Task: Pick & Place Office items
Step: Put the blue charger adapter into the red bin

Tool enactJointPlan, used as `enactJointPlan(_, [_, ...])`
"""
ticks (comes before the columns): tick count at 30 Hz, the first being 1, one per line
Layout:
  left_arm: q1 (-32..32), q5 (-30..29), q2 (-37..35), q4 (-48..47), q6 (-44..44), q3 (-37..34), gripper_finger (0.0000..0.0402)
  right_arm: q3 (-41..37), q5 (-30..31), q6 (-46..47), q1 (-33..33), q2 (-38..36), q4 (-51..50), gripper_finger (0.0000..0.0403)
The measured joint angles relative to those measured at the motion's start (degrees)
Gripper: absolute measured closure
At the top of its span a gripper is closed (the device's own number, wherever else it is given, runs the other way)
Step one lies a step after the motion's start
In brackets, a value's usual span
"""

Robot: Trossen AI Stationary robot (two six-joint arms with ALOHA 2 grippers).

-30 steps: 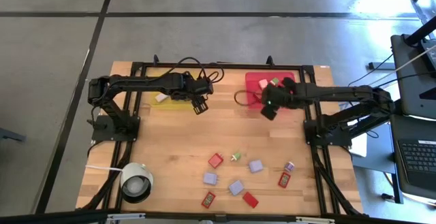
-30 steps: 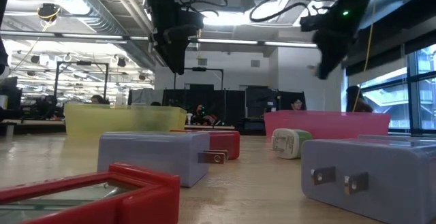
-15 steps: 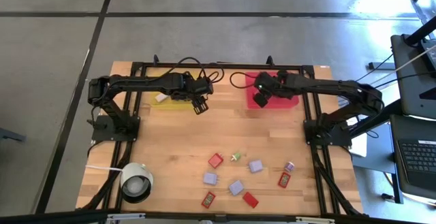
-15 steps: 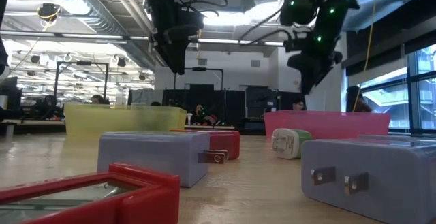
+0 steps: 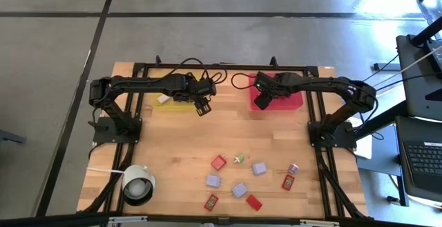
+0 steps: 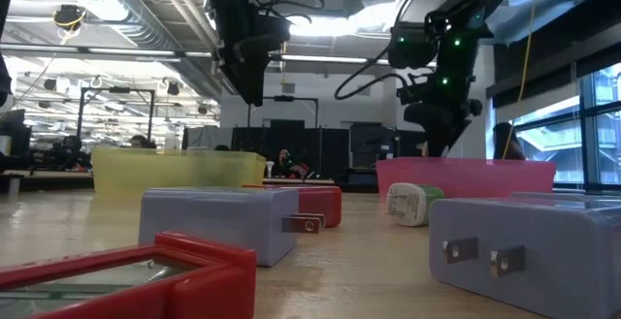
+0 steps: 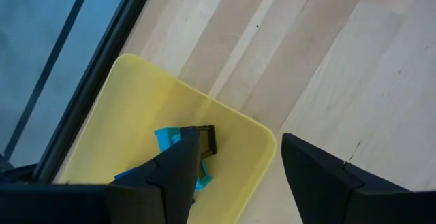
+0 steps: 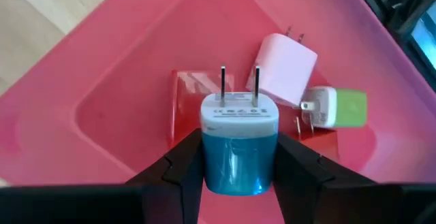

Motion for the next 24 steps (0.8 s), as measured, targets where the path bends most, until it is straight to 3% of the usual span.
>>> enactJointPlan(15, [0.00,-0.01,0.00,0.00,0.01,0.00,0.0200,0.00,-3.02,-0.20,0.00,6.27,4.43,0.0257])
enactJointPlan(24, [0.00,-0.01,0.00,0.00,0.00,0.00,0.0201,0.00,-5.96,-0.04,0.06,6.27,4.25,0.0184])
